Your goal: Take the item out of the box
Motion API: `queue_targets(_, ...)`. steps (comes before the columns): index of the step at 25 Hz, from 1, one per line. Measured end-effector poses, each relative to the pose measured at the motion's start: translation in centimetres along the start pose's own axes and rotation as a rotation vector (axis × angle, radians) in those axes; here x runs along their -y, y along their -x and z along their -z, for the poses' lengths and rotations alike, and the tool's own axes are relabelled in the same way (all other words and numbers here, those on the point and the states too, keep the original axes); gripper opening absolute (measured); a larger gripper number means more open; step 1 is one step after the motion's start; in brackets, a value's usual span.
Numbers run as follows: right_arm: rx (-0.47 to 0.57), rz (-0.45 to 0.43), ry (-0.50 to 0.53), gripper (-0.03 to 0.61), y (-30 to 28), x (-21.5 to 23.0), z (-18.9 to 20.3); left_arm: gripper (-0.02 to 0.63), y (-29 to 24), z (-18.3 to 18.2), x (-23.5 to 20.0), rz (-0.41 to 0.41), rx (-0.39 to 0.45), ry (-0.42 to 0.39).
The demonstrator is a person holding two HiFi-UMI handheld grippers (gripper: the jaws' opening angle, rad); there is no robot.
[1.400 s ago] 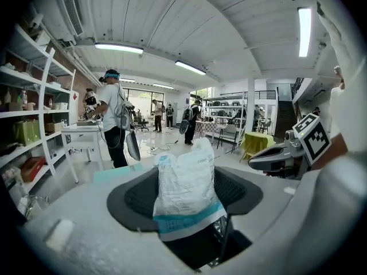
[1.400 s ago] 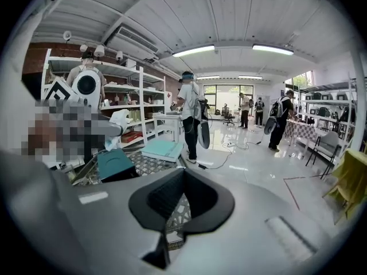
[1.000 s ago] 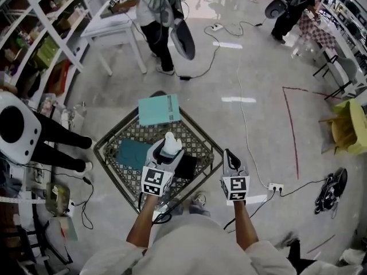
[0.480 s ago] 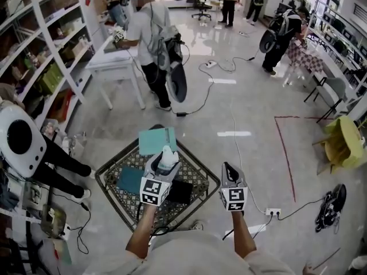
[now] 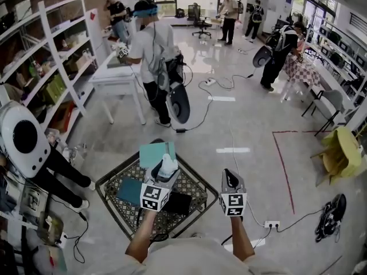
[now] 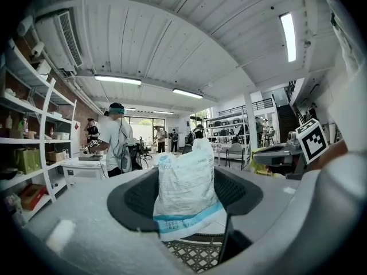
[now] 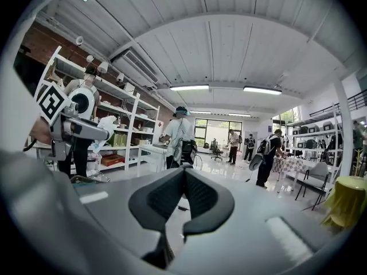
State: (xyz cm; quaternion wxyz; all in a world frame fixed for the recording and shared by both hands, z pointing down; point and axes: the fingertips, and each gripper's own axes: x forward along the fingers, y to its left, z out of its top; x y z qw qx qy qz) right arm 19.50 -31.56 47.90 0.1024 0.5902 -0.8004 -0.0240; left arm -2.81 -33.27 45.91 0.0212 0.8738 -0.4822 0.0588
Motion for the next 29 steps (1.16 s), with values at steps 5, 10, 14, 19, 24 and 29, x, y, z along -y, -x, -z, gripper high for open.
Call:
queue_targets(5, -0.003, 0.010, 0.004, -0.002, 0.1, 0.1, 0.0, 0.310, 0.0, 0.4, 0.2, 0.002, -0.005, 0.001)
queue_targets(10, -0.006, 0.010, -0.003, -0.002, 0.2, 0.2, 0.2, 0.310, -0.2, 0.2, 0.5, 0.008, -0.001, 0.008)
queue_targets(14, -0.009, 0.009, -0.003, -0.002, 0.4, 0.1, 0.2, 0.310, -0.3, 0.5, 0.6, 0.011, -0.006, 0.009)
queue_targets(19, -0.019, 0.005, -0.001, -0.002, 0.5, 0.0, 0.7, 0.310, -0.5, 0.9, 0.9, 0.018, -0.010, 0.017)
queue_targets(24, -0.034, 0.004, -0.001, -0.002, 0.7, -0.1, 1.0, 0.310, -0.4, 0.9, 1.1, 0.022, -0.012, 0.017)
queue_targets(29, -0.039, 0.004, -0.002, -0.002, 0.4, -0.4, 1.0, 0.308, -0.5, 0.9, 0.8, 0.026, -0.014, 0.017)
